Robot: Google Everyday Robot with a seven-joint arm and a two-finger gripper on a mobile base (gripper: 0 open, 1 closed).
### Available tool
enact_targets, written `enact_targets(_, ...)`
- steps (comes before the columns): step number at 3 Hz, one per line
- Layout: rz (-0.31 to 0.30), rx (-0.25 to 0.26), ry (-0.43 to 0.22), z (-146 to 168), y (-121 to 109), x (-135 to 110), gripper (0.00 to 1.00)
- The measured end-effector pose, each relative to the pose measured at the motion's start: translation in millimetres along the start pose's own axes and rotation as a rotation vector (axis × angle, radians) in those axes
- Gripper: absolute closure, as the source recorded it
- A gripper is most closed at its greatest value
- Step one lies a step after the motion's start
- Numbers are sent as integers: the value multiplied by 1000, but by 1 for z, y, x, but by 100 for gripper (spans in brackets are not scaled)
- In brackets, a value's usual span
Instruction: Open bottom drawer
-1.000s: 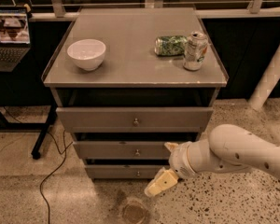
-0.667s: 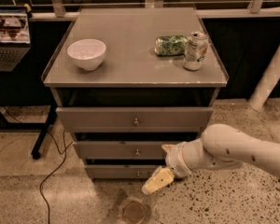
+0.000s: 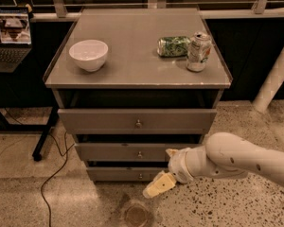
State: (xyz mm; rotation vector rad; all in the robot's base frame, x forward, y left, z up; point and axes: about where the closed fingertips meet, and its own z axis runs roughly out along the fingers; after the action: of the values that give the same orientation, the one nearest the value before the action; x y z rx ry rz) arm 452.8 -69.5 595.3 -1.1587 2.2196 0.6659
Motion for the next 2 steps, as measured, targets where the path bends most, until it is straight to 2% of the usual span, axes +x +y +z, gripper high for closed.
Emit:
enact_targets(1,101,56,-40,20,4,21,0)
enact_targets(2,184,148,-81,40,-18,36,0)
